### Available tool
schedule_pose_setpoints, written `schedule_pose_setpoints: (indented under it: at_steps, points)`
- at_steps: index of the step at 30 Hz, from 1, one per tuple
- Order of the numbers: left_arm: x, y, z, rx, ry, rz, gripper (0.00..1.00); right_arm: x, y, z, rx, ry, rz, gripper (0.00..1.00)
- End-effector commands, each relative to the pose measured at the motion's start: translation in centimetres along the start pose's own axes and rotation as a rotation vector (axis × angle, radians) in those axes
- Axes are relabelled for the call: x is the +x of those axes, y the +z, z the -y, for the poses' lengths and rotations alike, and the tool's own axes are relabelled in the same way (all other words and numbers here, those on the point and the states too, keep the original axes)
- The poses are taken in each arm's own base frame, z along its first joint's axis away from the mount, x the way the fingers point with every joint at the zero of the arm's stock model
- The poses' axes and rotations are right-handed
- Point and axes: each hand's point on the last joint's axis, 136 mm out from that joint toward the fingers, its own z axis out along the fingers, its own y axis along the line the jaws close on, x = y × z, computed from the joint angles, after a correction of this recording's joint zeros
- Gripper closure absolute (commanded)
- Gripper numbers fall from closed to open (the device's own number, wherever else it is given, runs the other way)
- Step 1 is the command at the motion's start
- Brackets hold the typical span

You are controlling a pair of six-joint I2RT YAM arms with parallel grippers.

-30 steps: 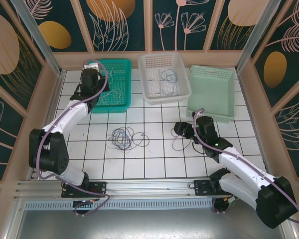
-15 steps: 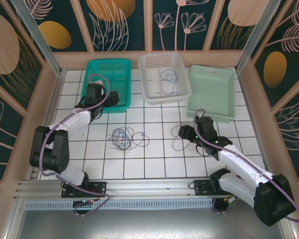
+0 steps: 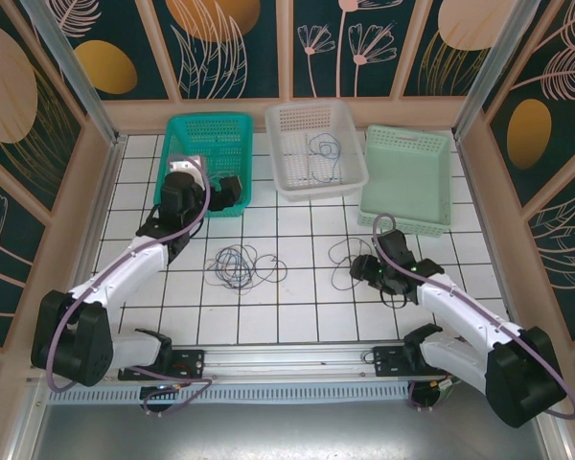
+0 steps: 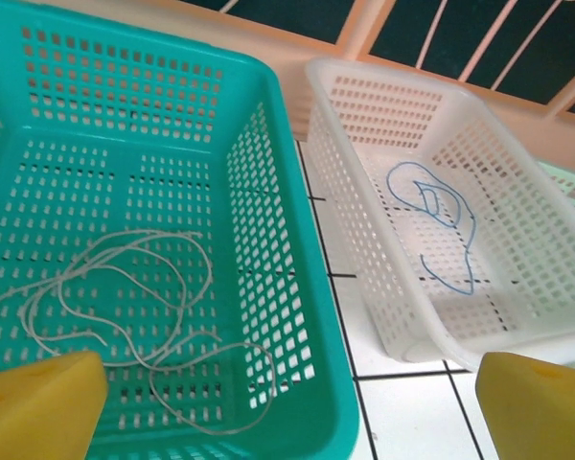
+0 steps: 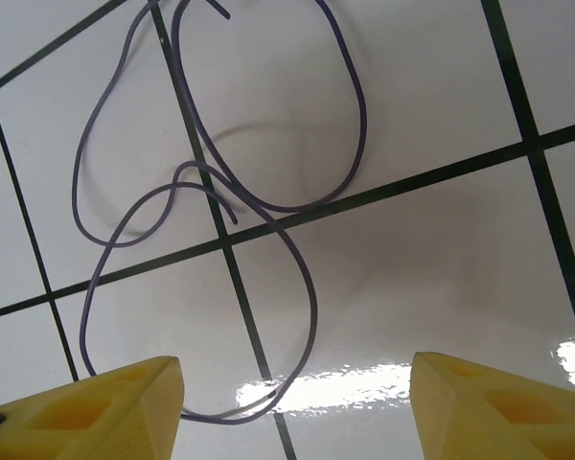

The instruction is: Untangle the cables

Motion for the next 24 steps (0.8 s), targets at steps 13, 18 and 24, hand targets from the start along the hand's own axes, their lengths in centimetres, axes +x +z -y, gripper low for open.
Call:
schedule_pose_setpoints:
  at_steps: [13,18,24]
  points:
    - [-1.2,-2.7,2.0,0.118,-0.019,0.109,0.01,-0.4,2.6,-0.8,-0.033,-0.021,0.018,0.88]
    - [-1.2,-3.1,1.7,0.114,-0.029,0.133,0.02,-3.3,-1.3,-4.9,-0.179,-0.103,0.199,1.00]
    - [-0.6,-2.6,1.9,0.130,-0.046,0.112,0.02,-9.1,-10.8,-11.0,-0.368,-0.213,0.475,1.00]
